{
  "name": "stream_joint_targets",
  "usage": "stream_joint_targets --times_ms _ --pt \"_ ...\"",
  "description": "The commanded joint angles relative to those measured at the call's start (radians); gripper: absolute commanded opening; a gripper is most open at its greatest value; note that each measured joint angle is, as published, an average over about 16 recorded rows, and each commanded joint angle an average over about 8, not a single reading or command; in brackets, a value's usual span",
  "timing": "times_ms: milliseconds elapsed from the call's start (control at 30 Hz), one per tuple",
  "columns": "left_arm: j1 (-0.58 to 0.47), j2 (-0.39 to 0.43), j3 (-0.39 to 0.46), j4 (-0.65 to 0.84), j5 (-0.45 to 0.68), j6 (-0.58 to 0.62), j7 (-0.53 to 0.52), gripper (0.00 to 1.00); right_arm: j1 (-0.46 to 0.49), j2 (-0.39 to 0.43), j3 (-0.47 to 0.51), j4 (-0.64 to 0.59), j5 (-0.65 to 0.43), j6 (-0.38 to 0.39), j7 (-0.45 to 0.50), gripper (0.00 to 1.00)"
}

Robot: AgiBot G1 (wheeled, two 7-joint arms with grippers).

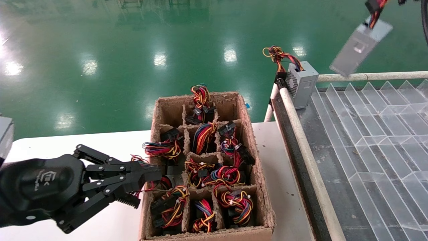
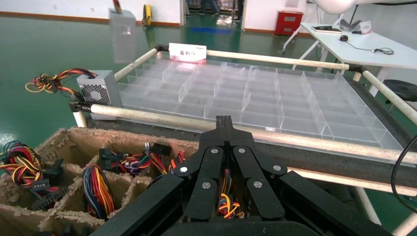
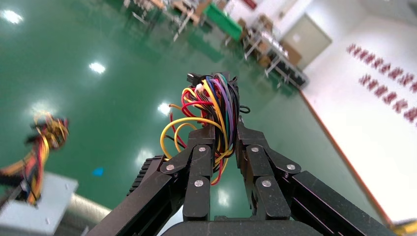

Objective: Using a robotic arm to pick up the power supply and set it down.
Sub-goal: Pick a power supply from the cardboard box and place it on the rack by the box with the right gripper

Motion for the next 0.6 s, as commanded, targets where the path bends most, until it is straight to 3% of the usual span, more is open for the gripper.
stream_joint_targets --times_ms 33,600 --pt "0.0 0.0 0.0 0.0 0.0 0.0 0.0 0.0 -0.005 0.005 -0.001 -0.028 -0.003 0.001 -0.002 0.0" --pt "0.0 0.0 0.0 0.0 0.0 0.0 0.0 0.0 -0.032 -0.047 -0.026 -0.173 0.075 0.021 -0.143 0.0"
